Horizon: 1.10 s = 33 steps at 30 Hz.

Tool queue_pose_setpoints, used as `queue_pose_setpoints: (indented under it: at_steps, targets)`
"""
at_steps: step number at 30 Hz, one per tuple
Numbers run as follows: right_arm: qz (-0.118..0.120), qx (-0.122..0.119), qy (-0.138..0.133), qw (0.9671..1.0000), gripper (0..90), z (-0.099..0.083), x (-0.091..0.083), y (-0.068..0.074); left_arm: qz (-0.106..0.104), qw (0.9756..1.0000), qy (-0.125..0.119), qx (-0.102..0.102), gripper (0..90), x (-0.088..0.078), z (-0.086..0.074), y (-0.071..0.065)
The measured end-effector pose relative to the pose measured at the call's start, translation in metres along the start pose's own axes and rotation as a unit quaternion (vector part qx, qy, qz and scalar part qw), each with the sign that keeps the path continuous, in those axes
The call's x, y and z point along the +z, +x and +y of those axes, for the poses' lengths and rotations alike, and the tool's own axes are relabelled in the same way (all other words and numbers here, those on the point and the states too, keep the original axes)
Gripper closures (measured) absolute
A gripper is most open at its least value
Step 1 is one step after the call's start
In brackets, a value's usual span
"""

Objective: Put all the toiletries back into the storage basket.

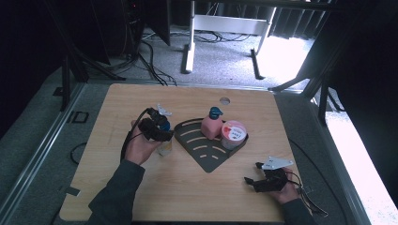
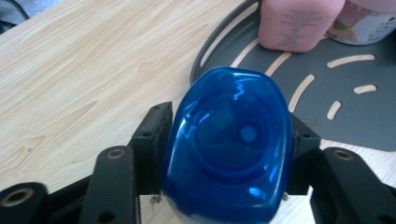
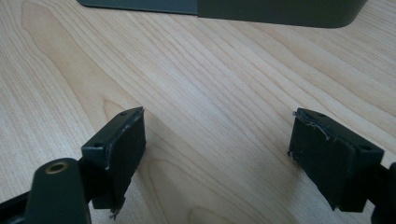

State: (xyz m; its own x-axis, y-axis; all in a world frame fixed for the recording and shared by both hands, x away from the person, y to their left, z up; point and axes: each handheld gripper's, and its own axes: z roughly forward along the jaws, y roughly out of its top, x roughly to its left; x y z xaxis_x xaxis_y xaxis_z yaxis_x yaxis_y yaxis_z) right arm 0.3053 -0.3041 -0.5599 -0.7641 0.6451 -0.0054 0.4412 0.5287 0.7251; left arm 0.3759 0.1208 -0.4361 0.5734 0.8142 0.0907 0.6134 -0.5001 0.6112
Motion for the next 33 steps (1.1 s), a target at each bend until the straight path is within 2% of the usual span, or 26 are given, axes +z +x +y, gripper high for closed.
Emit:
queue_pose_setpoints:
  at_steps: [4, 5, 10, 12, 15, 18, 24, 30, 33]
  targets:
    - [0.0, 0.0, 0.0, 1.0, 18.2, 0.0, 0.0, 0.0, 0.0, 0.9999, 0.009, 0.005, 48.7, 0.001, 0.002, 0.0]
    - [0.0, 0.0, 0.0, 1.0, 18.2, 0.0, 0.0, 0.0, -0.001, 0.9996, 0.023, 0.014, 48.9, 0.004, 0.004, -0.001]
    - [0.0, 0.0, 0.0, 1.0, 18.2, 0.0, 0.0, 0.0, -0.01, 0.9991, 0.041, 0.011, 49.1, 0.008, 0.004, 0.0]
    - [0.0, 0.0, 0.0, 1.0, 18.2, 0.0, 0.0, 0.0, -0.01, 0.9985, 0.051, 0.016, 48.9, 0.01, 0.004, 0.0]
    - [0.0, 0.0, 0.0, 1.0, 18.2, 0.0, 0.0, 0.0, -0.014, 0.9983, 0.055, 0.013, 49.1, 0.011, 0.003, 0.001]
    - [0.0, 0.0, 0.0, 1.0, 18.2, 0.0, 0.0, 0.0, -0.026, 0.9973, 0.067, 0.01, 49.9, 0.014, 0.002, 0.003]
    - [0.0, 0.0, 0.0, 1.0, 18.2, 0.0, 0.0, 0.0, -0.032, 0.9951, 0.092, 0.015, 50.4, 0.02, 0.0, 0.002]
    - [0.0, 0.0, 0.0, 1.0, 18.2, 0.0, 0.0, 0.0, -0.035, 0.9921, 0.117, 0.028, 50.6, 0.028, -0.003, 0.001]
    - [0.0, 0.0, 0.0, 1.0, 18.2, 0.0, 0.0, 0.0, -0.033, 0.9915, 0.121, 0.033, 50.9, 0.029, -0.003, 0.0]
